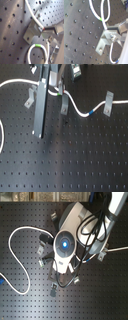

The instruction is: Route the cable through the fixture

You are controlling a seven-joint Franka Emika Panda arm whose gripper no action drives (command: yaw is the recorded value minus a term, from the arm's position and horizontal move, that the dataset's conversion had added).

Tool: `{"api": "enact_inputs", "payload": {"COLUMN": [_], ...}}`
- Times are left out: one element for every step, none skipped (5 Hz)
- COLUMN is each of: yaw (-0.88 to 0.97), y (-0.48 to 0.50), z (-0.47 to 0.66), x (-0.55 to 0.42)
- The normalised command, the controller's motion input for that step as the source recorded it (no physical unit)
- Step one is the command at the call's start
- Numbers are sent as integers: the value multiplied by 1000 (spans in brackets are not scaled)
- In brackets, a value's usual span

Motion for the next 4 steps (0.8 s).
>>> {"api": "enact_inputs", "payload": {"yaw": [0,0,0,-6], "y": [192,38,8,2], "z": [234,148,439,206], "x": [-281,-97,6,4]}}
